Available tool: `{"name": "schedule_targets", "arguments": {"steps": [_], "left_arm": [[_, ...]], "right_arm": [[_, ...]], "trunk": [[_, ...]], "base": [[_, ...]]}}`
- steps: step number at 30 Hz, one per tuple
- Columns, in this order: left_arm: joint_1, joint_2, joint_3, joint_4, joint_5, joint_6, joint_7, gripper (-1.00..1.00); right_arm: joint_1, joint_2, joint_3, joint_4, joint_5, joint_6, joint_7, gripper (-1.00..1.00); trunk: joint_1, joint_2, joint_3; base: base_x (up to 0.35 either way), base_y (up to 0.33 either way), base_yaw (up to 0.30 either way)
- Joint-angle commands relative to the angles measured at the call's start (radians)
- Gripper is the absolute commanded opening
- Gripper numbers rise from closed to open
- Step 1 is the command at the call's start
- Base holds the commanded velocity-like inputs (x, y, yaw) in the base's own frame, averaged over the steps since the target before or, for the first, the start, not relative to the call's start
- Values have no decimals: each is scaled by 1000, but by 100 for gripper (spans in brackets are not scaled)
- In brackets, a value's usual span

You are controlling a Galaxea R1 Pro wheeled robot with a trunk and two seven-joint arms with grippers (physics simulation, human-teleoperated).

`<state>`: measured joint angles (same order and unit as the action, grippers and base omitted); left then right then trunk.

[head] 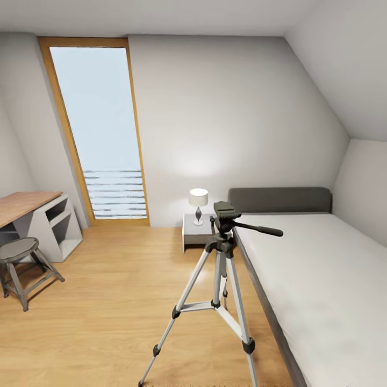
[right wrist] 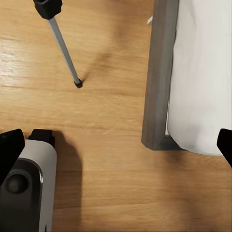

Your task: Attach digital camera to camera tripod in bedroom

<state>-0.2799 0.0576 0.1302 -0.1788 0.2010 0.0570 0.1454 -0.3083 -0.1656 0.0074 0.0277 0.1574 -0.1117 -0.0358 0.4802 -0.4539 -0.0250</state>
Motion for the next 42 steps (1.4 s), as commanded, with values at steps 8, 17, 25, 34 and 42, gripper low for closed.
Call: {"name": "schedule_targets", "arguments": {"steps": [8,17,25,34,42], "left_arm": [[0,4,6,23,11,3,2,-100],[0,5,6,28,39,3,2,-100],[0,4,6,28,40,3,2,-100],[0,2,6,29,38,3,2,-100],[0,2,6,29,38,3,2,-100]], "right_arm": [[-2,0,0,3,8,-6,-4,100],[-2,0,0,3,9,-5,-3,100],[-2,-1,0,3,12,-6,2,100],[-2,-2,0,3,12,-6,5,100],[-2,-2,0,3,11,-6,5,100]], "trunk": [[1,-2,-15],[1,-2,-29],[1,-2,-42],[1,-2,-57],[1,-2,-70]], "base": [[0,0,0],[0,0,0],[0,0,0],[0,0,-33],[0,0,-86]]}}
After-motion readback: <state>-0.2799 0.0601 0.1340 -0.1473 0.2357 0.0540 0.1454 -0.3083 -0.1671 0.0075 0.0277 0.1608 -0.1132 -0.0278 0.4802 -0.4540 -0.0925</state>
